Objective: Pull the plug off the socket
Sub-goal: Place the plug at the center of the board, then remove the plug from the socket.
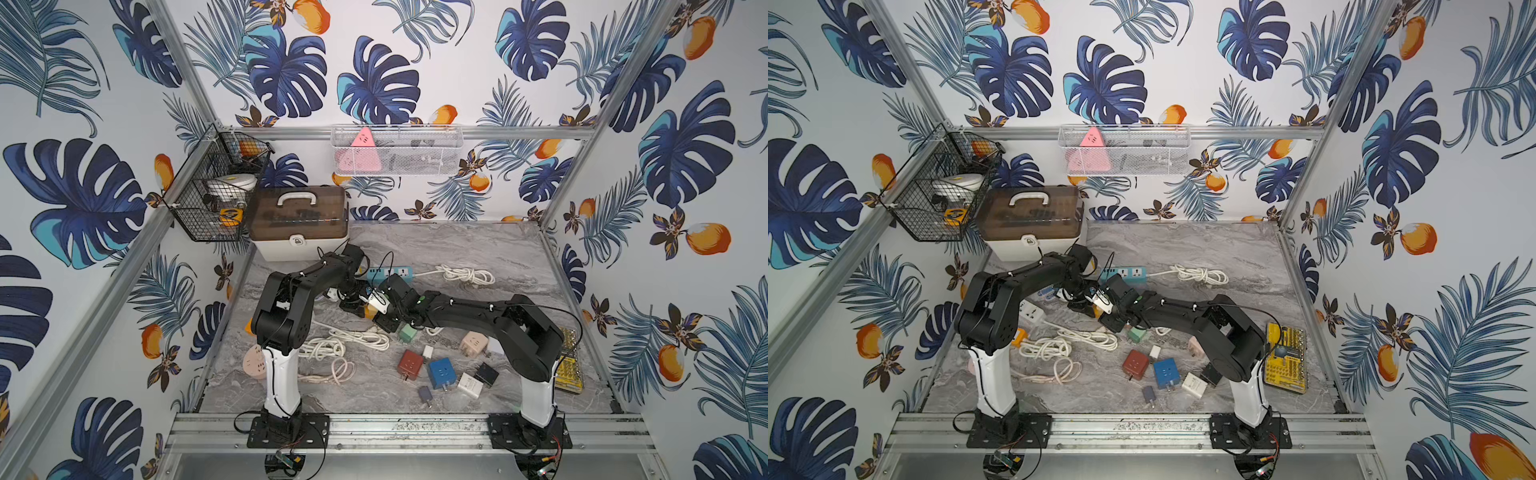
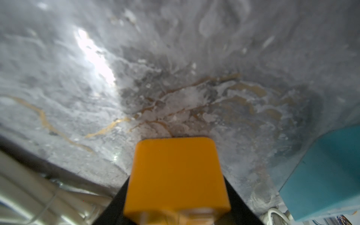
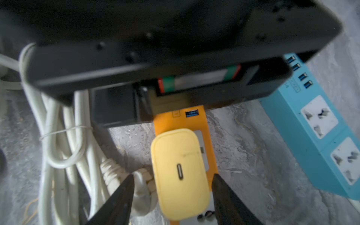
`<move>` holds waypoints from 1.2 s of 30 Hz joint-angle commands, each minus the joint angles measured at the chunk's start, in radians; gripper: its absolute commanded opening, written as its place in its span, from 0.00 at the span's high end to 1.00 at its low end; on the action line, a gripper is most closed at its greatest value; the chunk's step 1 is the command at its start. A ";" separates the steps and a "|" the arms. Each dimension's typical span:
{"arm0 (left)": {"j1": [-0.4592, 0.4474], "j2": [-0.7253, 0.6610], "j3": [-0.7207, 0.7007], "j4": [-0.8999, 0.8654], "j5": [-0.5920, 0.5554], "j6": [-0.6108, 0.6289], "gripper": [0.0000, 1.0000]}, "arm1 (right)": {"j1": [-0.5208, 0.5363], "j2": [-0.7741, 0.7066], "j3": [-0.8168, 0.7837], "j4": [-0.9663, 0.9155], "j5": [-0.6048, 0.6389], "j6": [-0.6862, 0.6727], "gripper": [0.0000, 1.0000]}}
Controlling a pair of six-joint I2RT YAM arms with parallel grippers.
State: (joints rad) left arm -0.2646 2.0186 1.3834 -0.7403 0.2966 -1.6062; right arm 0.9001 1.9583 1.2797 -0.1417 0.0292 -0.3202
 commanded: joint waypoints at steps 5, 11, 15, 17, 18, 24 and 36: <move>-0.004 0.036 0.003 0.021 0.001 0.027 1.00 | 0.005 0.011 -0.025 0.123 0.004 -0.024 0.49; 0.003 0.042 0.015 0.013 0.007 0.036 1.00 | 0.004 0.021 -0.021 0.142 -0.019 -0.007 0.65; 0.005 0.047 0.018 0.015 0.012 0.040 1.00 | 0.004 0.015 -0.026 0.138 -0.046 -0.013 0.79; 0.004 0.048 0.016 0.015 0.012 0.042 1.00 | 0.003 0.007 -0.029 0.135 -0.067 -0.021 0.86; 0.004 0.048 0.013 0.017 0.012 0.042 1.00 | 0.004 0.004 -0.030 0.129 -0.081 -0.025 0.89; 0.004 0.051 0.008 0.021 0.013 0.040 1.00 | 0.000 -0.023 -0.031 0.099 -0.159 -0.043 0.95; 0.007 0.055 0.001 0.034 -0.002 0.045 1.00 | -0.063 -0.065 -0.010 0.067 -0.297 0.044 1.00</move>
State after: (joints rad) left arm -0.2596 2.0476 1.3994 -0.7708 0.3866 -1.5536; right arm 0.8509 1.9163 1.2507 -0.1246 -0.1322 -0.3290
